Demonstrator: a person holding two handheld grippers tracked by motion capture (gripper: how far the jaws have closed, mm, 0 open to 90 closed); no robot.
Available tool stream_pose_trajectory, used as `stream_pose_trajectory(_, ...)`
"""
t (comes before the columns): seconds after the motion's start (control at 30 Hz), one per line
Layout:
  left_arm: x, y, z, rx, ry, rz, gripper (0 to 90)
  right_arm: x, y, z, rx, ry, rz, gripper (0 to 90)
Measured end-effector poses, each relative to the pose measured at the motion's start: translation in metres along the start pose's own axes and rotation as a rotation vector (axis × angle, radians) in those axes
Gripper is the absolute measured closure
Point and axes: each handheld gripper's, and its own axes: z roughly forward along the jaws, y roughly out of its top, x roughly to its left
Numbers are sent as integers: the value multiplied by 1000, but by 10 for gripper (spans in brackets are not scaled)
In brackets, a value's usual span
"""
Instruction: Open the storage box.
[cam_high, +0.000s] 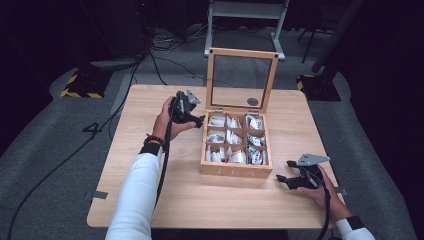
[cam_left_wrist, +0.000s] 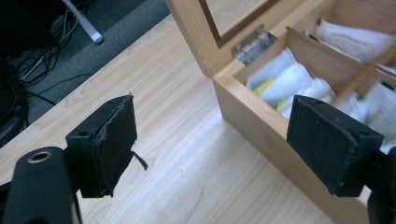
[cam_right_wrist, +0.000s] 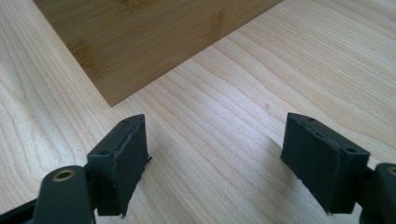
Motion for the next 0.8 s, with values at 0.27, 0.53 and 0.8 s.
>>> stream_pose_trajectory(0.27,-4,-19,-24,4,4,38,170,-1,0,-2,13,-9,5,251)
stream_pose_trajectory(0.53,-9,-46,-49,-1,-3,64,177,-1,3,-6,8,-10,16,271)
stream_pose_trajectory(0.8,-15,-73,-62,5,1,72,177,-2,8,-15,-15,-7,15,273)
